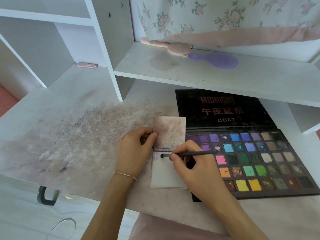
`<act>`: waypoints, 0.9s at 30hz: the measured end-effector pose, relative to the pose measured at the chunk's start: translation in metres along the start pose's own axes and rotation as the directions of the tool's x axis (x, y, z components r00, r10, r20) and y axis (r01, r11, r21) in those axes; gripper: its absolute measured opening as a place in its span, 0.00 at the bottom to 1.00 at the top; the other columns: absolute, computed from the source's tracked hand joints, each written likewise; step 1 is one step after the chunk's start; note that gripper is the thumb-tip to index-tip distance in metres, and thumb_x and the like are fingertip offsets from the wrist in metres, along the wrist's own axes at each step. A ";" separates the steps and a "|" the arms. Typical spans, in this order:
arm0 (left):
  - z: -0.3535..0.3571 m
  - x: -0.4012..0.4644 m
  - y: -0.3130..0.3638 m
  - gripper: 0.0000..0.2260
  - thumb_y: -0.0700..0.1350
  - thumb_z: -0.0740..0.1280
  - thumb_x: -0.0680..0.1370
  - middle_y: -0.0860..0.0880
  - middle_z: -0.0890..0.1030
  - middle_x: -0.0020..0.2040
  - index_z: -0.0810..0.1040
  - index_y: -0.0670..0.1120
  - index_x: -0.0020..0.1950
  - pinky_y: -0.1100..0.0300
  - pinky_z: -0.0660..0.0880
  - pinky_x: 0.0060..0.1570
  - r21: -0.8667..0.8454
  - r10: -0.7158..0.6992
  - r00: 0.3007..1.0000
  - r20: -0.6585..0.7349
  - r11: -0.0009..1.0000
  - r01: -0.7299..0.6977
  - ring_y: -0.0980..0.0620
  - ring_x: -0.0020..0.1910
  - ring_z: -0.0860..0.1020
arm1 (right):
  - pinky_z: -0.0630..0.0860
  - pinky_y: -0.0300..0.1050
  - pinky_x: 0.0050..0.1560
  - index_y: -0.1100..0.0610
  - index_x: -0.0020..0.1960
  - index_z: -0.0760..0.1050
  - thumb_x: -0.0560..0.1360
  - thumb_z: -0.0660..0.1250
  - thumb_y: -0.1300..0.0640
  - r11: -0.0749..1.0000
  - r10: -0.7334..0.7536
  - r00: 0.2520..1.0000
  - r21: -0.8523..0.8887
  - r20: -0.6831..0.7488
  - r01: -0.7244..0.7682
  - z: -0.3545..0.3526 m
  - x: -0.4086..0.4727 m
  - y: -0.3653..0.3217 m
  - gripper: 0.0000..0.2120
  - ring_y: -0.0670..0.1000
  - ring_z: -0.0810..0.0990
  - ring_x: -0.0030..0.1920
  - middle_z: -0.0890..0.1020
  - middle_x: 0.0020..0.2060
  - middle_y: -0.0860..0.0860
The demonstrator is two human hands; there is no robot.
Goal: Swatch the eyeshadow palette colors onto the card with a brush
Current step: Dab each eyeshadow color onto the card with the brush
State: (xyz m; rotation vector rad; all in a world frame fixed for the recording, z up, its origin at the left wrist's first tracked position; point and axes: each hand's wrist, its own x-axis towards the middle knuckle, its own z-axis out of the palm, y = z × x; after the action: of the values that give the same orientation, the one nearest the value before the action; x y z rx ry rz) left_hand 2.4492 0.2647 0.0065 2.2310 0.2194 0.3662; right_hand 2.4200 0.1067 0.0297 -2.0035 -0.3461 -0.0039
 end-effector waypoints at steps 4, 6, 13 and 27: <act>0.000 0.000 0.000 0.02 0.48 0.68 0.72 0.64 0.75 0.31 0.81 0.53 0.41 0.74 0.67 0.34 -0.004 0.001 1.000 0.002 1.000 -0.001 0.66 0.33 0.75 | 0.69 0.30 0.35 0.52 0.39 0.74 0.72 0.67 0.62 1.000 0.000 1.000 0.001 0.020 0.000 0.000 0.001 0.000 0.07 0.42 0.74 0.36 0.76 0.38 0.44; 0.000 0.000 -0.001 0.02 0.48 0.69 0.72 0.64 0.76 0.31 0.81 0.52 0.41 0.70 0.68 0.34 -0.003 0.002 1.000 -0.004 1.000 -0.002 0.65 0.33 0.74 | 0.69 0.31 0.36 0.51 0.39 0.73 0.72 0.67 0.62 1.000 0.006 1.000 0.001 0.028 -0.006 0.000 0.001 -0.001 0.08 0.42 0.74 0.37 0.76 0.38 0.43; 0.001 0.000 0.000 0.03 0.48 0.68 0.72 0.63 0.75 0.30 0.81 0.52 0.42 0.72 0.68 0.35 0.002 0.009 1.000 0.000 1.000 -0.009 0.65 0.32 0.74 | 0.71 0.30 0.38 0.47 0.38 0.72 0.72 0.67 0.61 0.999 0.014 0.999 -0.033 0.048 -0.013 0.001 0.001 0.000 0.10 0.41 0.74 0.39 0.75 0.31 0.40; 0.000 0.000 0.000 0.03 0.48 0.68 0.72 0.63 0.76 0.32 0.81 0.51 0.43 0.70 0.69 0.36 0.007 -0.002 1.000 0.003 1.000 0.002 0.64 0.34 0.74 | 0.71 0.31 0.38 0.49 0.40 0.72 0.72 0.66 0.61 0.999 0.005 0.998 -0.040 0.062 -0.003 0.001 0.001 -0.001 0.08 0.40 0.74 0.40 0.75 0.33 0.40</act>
State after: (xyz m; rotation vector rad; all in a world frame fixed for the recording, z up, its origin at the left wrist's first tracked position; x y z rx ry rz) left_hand 2.4489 0.2644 0.0065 2.2376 0.2213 0.3613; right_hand 2.4204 0.1075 0.0300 -2.0474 -0.3848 0.0549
